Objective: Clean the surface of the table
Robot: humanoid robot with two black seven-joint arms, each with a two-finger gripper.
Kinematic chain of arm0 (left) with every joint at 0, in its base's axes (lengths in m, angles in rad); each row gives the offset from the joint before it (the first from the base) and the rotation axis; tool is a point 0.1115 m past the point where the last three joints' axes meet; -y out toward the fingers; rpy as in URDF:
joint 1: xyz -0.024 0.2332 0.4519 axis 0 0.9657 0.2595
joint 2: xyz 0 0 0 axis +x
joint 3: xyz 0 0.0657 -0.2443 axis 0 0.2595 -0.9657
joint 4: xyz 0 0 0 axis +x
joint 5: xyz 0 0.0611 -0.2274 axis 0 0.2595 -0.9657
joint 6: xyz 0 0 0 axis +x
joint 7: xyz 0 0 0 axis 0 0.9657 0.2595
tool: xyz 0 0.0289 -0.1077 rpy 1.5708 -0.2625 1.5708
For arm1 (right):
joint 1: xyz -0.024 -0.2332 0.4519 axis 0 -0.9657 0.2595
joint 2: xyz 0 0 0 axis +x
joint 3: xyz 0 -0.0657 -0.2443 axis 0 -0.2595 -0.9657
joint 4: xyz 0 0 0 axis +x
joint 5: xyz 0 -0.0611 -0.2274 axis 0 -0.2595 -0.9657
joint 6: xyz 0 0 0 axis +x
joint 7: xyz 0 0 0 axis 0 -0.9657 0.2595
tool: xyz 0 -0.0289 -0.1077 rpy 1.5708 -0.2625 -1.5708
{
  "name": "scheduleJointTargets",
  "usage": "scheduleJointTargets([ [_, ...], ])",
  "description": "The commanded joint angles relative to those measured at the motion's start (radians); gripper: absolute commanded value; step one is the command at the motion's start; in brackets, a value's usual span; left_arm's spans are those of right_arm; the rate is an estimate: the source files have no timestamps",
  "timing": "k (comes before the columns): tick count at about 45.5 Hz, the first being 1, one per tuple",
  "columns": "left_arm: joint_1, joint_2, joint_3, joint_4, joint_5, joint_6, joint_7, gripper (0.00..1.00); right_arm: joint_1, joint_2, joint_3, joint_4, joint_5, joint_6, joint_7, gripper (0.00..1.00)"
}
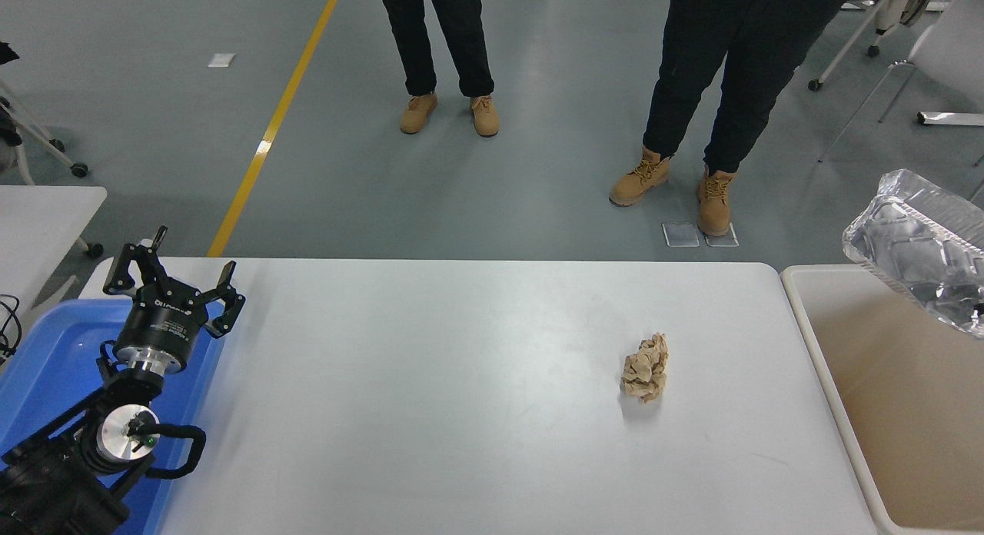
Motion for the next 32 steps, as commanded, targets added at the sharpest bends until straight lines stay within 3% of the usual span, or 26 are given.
scheduleJointTargets([
  [1,0.000,0.000,0.000,0.000,-0.001,0.000,0.000,0.99,-0.070,0.010,0.001,-0.072,0.107,-0.001,-0.036,0.00],
  [13,0.000,0.000,0.000,0.000,0.001,0.000,0.000,0.99,-0.132,0.030,0.002,-0.120,0.159,-0.002,-0.077,0.00],
  [32,0.001,0.000,0.000,0.000,0.001,0.000,0.000,0.99,-0.187,0.090,0.008,-0.166,0.262,-0.042,-0.247,0.00],
])
